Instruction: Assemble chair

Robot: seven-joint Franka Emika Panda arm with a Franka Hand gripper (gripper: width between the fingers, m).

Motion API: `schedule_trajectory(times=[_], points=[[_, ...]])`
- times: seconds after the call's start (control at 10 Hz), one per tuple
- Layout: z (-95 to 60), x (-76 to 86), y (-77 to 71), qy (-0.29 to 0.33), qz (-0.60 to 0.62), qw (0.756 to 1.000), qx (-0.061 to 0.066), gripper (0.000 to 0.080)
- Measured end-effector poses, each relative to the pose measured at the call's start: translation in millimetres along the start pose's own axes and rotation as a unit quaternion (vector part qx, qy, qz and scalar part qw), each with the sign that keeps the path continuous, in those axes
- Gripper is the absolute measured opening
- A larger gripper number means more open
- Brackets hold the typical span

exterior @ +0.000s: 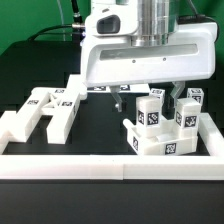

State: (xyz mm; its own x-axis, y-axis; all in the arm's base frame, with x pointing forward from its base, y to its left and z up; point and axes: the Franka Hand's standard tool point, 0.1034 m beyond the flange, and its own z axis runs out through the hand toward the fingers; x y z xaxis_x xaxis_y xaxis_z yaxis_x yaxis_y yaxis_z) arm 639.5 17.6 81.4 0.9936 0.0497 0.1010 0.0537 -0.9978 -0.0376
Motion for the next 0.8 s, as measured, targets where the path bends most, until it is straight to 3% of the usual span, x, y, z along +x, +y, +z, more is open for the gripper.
schedule_trajectory(times=[0.2,0.4,0.5,0.8], points=[[0.7,-0.3,-1.9,-0.001,-0.001,1.000,0.000,0.0649],[1.1,-0.5,-1.2,-0.001,0.000,1.000,0.000,0.0374],[1.1,-0.5,-1.3,-0.001,0.000,1.000,0.000,0.0288],[2.0,2.3,-2.1,-0.004,0.041,0.999,0.002,0.0289]])
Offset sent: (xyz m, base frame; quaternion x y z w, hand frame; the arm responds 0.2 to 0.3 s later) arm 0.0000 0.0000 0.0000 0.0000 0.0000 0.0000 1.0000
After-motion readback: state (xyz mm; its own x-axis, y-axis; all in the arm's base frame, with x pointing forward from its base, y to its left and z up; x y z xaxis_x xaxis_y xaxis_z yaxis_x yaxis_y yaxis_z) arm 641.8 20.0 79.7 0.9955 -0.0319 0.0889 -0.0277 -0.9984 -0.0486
